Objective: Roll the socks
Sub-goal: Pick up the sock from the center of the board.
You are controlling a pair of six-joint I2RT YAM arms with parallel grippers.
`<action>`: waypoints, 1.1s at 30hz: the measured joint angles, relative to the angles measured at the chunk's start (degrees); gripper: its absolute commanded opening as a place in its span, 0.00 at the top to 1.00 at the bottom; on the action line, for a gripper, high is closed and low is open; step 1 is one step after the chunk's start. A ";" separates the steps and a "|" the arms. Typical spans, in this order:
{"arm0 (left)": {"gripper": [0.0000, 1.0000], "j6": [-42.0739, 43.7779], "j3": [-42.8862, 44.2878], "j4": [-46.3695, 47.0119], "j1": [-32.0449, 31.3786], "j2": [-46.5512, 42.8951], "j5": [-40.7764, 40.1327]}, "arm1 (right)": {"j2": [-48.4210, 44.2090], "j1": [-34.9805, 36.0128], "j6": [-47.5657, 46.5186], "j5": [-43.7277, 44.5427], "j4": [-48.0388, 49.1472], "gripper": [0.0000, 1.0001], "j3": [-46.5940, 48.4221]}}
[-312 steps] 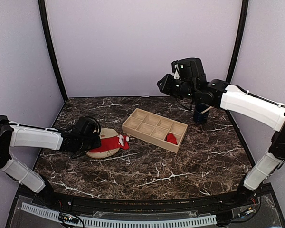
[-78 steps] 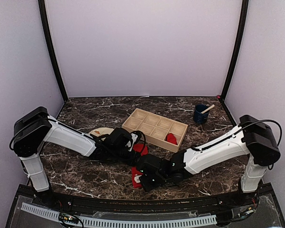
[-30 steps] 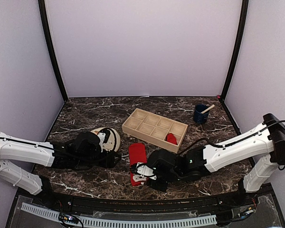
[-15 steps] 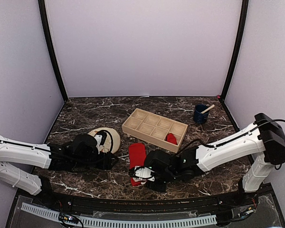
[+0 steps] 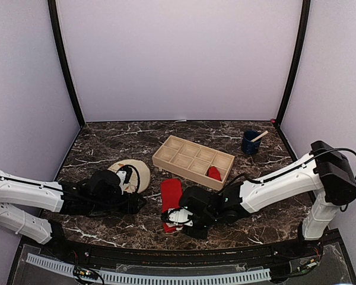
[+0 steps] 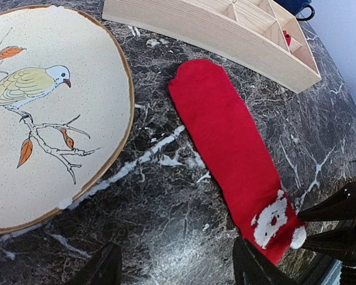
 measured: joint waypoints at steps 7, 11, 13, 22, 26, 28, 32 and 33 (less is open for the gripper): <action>0.34 0.00 -0.09 0.04 0.00 0.00 0.00 | 0.83 -0.66 -1.16 -1.64 -0.04 0.83 0.17; 0.34 0.02 -0.11 0.04 0.00 0.00 0.00 | 1.18 -0.98 -1.73 -2.75 -0.04 0.94 0.22; 0.34 0.00 -0.11 0.04 0.00 0.00 0.00 | 1.22 -1.16 -1.90 -3.21 -0.07 0.99 0.26; 0.34 0.07 -0.74 0.07 0.00 -1.62 0.37 | 1.36 -2.62 -1.31 -8.22 -0.28 1.00 1.01; 0.34 0.74 -0.74 0.35 -0.02 -1.86 1.33 | 1.36 -4.17 -0.04 -12.39 -1.31 1.00 2.27; 0.34 1.38 -0.74 0.68 -0.07 -1.81 2.03 | 1.42 -5.18 0.74 -14.73 -2.03 1.00 3.23; 0.34 2.89 -0.72 1.53 -1.14 -1.22 3.19 | 2.69 -7.06 1.79 -19.43 -3.52 1.00 5.51; 0.34 3.21 -0.72 1.55 -1.55 -0.96 3.43 | 3.37 -7.52 1.99 -20.63 -3.76 1.00 6.05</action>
